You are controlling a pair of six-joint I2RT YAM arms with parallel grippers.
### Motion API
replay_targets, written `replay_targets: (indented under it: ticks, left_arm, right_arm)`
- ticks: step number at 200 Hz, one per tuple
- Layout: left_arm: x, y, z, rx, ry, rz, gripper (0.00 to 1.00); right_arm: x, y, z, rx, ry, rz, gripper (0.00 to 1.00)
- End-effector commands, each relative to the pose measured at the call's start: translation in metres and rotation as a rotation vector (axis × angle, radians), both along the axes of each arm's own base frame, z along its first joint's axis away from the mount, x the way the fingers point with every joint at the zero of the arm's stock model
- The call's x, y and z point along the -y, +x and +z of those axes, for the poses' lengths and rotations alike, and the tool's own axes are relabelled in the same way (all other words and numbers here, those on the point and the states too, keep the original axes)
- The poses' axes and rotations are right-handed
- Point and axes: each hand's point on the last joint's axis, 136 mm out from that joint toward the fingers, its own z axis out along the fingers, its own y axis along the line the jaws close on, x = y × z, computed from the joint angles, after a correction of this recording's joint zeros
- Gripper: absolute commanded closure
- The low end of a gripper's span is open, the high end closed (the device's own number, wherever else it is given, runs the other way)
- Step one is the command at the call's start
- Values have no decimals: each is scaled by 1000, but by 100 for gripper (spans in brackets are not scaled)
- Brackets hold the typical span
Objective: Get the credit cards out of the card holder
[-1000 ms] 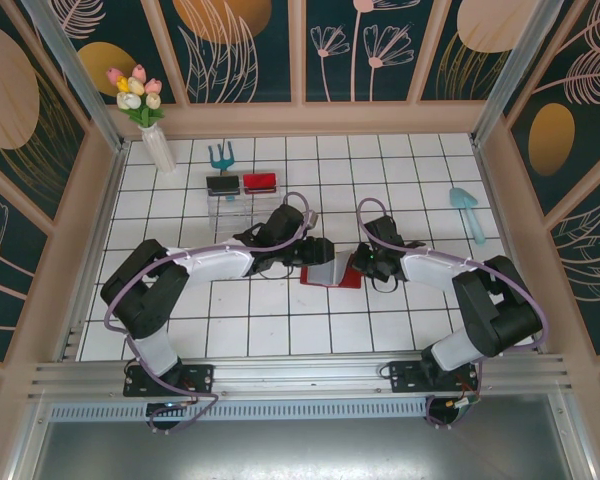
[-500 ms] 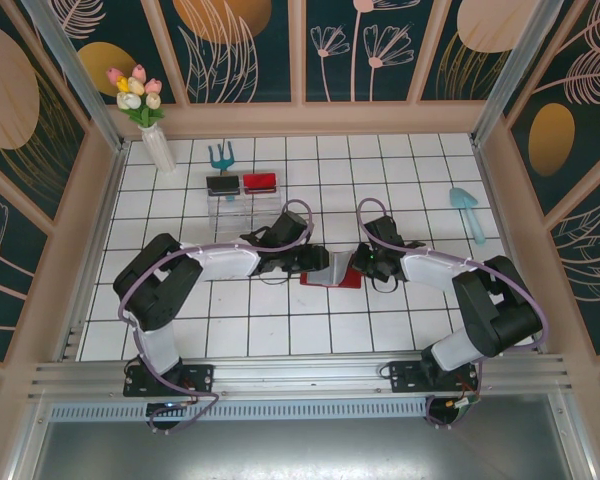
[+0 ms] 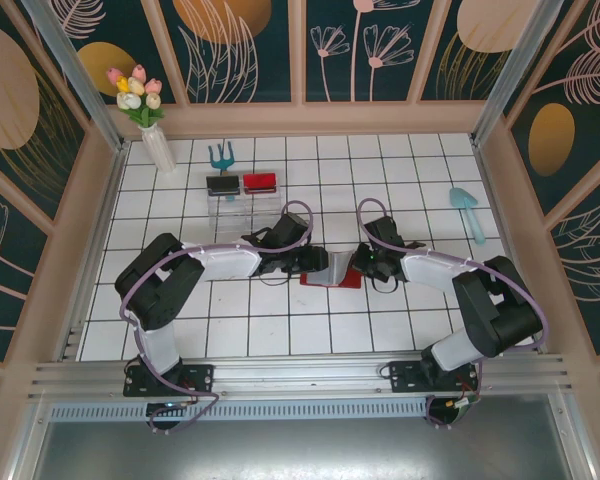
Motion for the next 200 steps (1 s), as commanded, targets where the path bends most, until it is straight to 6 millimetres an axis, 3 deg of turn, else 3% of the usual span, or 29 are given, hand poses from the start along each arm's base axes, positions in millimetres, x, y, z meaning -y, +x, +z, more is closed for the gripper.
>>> replay_targets:
  ticks: [1,37,62,103,151,200]
  left_arm:
    - [-14,-2,-6,0,69,29,47]
    - [-9,3,18,58,2,38,47]
    - [-12,-1,19,59,-11,35,47]
    - [-3,-7,6,7,-24,-7,47]
    - [-7,-15,-17,-50,21,-21,47]
    - [19,-11,18,-2,-97,-77,49]
  right_arm:
    - [9,-15,-15,-56,-29,-5,100]
    - [9,-17,-16,-60,-29,-7,100]
    - [9,-17,-17,-61,-30,-8,100]
    - [9,-17,-17,-63,-29,-7,100]
    - [8,-16,-17,-61,-29,-8,100]
    - [9,-17,-18,-65,-31,-7,100]
